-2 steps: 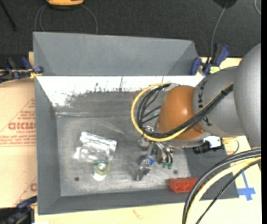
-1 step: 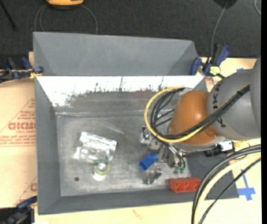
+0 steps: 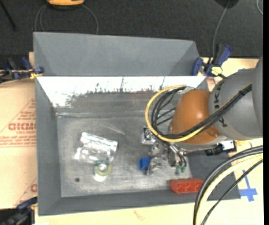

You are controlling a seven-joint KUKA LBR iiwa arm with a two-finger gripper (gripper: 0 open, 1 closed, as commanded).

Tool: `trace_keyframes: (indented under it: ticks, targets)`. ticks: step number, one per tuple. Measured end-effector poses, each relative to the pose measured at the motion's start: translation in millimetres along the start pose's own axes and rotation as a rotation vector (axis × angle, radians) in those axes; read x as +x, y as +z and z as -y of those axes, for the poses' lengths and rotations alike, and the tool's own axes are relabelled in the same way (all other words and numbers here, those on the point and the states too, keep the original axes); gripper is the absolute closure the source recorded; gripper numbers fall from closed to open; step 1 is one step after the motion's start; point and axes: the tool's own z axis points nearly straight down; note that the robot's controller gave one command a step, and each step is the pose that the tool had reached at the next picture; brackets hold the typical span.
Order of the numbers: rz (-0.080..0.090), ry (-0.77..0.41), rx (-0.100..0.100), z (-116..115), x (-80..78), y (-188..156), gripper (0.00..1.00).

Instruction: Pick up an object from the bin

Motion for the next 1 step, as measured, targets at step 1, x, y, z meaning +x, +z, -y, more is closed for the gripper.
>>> trace_keyframes:
  ticks: [1]
  targets:
    - [-0.008,-0.278,0.003,47.6,-18.2,-147.2,1.00]
